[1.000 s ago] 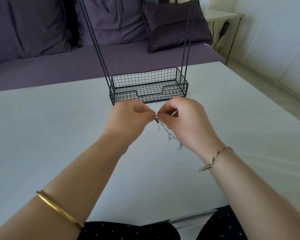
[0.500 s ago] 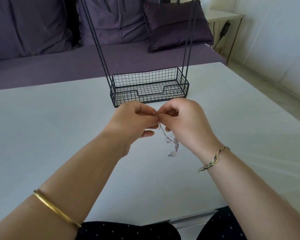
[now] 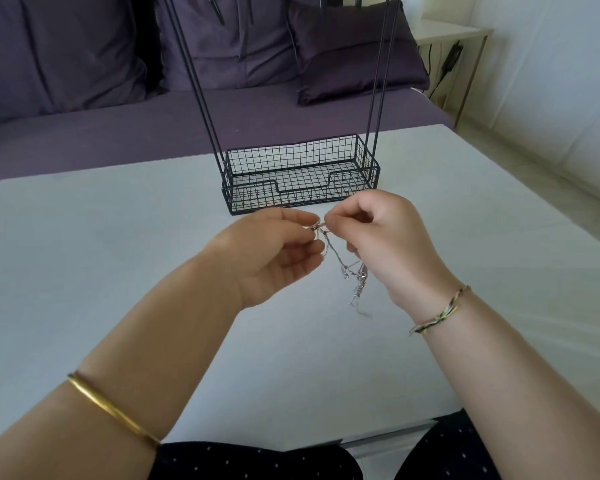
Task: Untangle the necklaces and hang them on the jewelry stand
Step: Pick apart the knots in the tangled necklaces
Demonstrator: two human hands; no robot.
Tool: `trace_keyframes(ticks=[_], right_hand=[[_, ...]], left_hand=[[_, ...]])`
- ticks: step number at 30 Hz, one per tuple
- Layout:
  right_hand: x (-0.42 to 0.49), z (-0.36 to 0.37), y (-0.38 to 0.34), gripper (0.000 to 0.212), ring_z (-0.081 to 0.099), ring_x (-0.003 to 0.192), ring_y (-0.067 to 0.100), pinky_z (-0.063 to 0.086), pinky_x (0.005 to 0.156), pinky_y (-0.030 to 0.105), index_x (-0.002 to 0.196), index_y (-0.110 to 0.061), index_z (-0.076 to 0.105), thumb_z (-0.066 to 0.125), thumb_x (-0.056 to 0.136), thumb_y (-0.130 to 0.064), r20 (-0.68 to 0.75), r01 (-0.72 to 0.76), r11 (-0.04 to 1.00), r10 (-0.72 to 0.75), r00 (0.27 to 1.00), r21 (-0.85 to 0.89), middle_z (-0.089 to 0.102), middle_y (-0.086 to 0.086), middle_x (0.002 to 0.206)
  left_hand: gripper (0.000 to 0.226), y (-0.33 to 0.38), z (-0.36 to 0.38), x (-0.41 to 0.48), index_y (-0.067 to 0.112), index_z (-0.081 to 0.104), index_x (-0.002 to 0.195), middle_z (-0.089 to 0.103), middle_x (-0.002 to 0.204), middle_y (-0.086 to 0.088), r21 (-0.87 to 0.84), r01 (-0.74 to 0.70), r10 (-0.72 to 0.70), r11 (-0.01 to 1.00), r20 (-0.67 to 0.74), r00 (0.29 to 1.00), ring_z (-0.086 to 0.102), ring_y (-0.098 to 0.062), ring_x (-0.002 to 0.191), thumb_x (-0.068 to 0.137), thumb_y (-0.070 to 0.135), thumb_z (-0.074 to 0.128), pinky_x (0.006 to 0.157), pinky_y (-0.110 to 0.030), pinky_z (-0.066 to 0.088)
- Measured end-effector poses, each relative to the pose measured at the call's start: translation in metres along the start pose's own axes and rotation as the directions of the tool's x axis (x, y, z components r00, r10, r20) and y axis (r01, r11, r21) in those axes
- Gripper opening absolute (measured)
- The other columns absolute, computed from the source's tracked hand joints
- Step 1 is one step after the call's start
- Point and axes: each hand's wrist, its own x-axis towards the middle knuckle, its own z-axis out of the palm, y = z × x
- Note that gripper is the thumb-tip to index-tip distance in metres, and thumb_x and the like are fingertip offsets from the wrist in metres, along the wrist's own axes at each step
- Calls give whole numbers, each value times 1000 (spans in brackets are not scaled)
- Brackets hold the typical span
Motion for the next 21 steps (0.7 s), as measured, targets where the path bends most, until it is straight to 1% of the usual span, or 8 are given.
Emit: trace_keyframes(ticks=[2, 4, 6, 9, 13, 17, 19, 21], right_hand=[[0, 0, 1, 17, 49, 50, 3, 40, 51, 20, 69, -19, 65, 65, 83, -9, 17, -2, 1000, 2, 1000, 14, 58, -8, 59], [0, 1, 1, 17, 49, 51, -1, 39, 55, 19, 69, -19, 66, 65, 83, -10, 27, 13, 1000, -13, 1000, -5, 61, -9, 61], [0, 1, 1, 15, 49, 50, -2, 39, 55, 19, 69, -18, 67, 65, 82, -10, 31, 22, 1000, -22, 999, -18, 61, -10, 60], [1, 0, 1, 12, 49, 50, 1, 37, 53, 16, 71, -16, 66, 64, 81, -9, 13, 30, 999, -30, 999, -17, 63, -7, 61], [2, -2, 0, 11, 52, 54, 5, 36, 50, 12, 72, -13, 65, 64, 81, -8, -25, 46, 999, -46, 999, 3, 61, -8, 65], [0, 1, -1, 10, 53, 54, 5, 37, 49, 11, 73, -11, 64, 63, 83, -7, -51, 68, 998, -67, 996, 18, 61, -8, 68], [0, 1, -2, 10, 55, 52, 6, 37, 47, 13, 75, -10, 62, 61, 85, -6, -74, 70, 997, -66, 995, 43, 61, -4, 71], [1, -3, -3, 9, 58, 51, 4, 41, 49, 19, 79, -10, 60, 57, 87, -7, -109, 62, 995, -54, 993, 74, 64, 0, 78]], left_hand=[[21, 0, 1, 0, 6, 62, 90, 57, 60, -7, -30, 29, -28, 999, 30, 999, 56, -13, 52, 90, -8, 47, 56, -23, 56], [18, -3, 2, 1, 5, 62, 89, 57, 63, -6, 30, -3, 1, 1000, 39, 999, 55, -12, 56, 90, -8, 50, 58, -23, 56], [11, -5, 2, 1, 5, 62, 88, 61, 66, -3, 111, -45, 40, 993, 48, 998, 56, -11, 60, 86, -6, 58, 59, -21, 57], [7, -7, -1, 3, 3, 62, 88, 62, 66, -4, 169, -69, 65, 983, 29, 997, 58, -11, 58, 86, -3, 60, 58, -22, 57], [6, -5, -4, 5, 1, 63, 90, 61, 67, -7, 25, 14, -15, 1000, 43, 999, 61, -12, 57, 88, -1, 58, 56, -24, 58], [10, -2, -4, 4, 0, 65, 87, 61, 66, -8, -110, 131, -122, 985, 86, 989, 60, -13, 58, 91, 3, 56, 53, -23, 56], [13, -2, -3, 5, -1, 65, 83, 60, 64, -9, -158, 164, -154, 974, 70, 985, 59, -14, 59, 91, 3, 56, 53, -24, 57], [15, -3, -6, 7, -2, 64, 81, 59, 63, -10, -192, 179, -175, 965, 40, 984, 58, -15, 60, 91, 1, 54, 53, -25, 57]])
